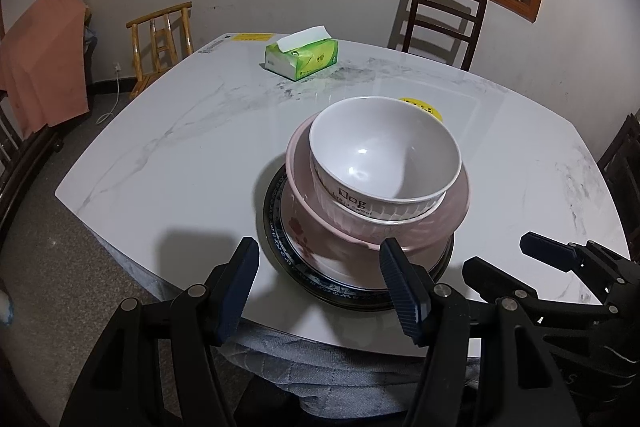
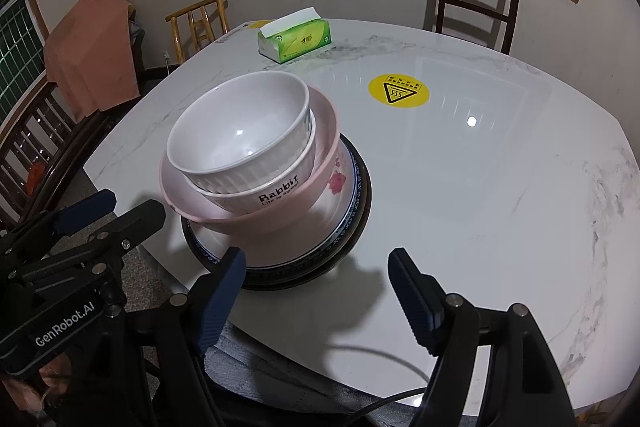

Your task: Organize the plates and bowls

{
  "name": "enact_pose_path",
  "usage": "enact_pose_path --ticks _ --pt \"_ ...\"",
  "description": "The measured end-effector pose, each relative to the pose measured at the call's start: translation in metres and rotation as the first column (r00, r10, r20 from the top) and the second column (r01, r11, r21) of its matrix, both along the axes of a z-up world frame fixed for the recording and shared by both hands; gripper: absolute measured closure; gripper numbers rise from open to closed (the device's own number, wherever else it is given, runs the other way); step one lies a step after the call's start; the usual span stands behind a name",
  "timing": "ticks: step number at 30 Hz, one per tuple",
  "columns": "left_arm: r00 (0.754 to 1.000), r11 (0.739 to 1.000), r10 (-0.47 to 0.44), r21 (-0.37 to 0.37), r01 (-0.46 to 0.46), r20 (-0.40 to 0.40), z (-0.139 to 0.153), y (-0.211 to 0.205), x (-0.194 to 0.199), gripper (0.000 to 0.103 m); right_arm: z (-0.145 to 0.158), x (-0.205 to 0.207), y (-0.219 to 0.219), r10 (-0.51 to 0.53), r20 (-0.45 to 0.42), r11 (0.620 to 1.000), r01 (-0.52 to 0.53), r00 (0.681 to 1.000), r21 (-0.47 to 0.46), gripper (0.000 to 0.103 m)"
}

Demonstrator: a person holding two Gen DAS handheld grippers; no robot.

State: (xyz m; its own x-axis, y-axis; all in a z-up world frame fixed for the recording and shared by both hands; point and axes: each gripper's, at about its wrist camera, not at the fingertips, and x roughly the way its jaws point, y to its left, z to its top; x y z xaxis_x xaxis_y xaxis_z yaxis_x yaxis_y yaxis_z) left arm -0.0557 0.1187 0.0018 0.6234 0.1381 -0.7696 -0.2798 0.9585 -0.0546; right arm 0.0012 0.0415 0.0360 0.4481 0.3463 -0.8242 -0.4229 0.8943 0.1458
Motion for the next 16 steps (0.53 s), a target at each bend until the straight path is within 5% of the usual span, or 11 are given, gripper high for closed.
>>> enact_pose_path --ticks 16 --pt "1.0 1.0 -0.006 -0.009 0.006 0.002 0.0023 0.0028 -0.0024 0.043 -0.0026 -0.0012 0.0037 0.005 -0.004 1.0 -0.005 1.0 -0.007 0.027"
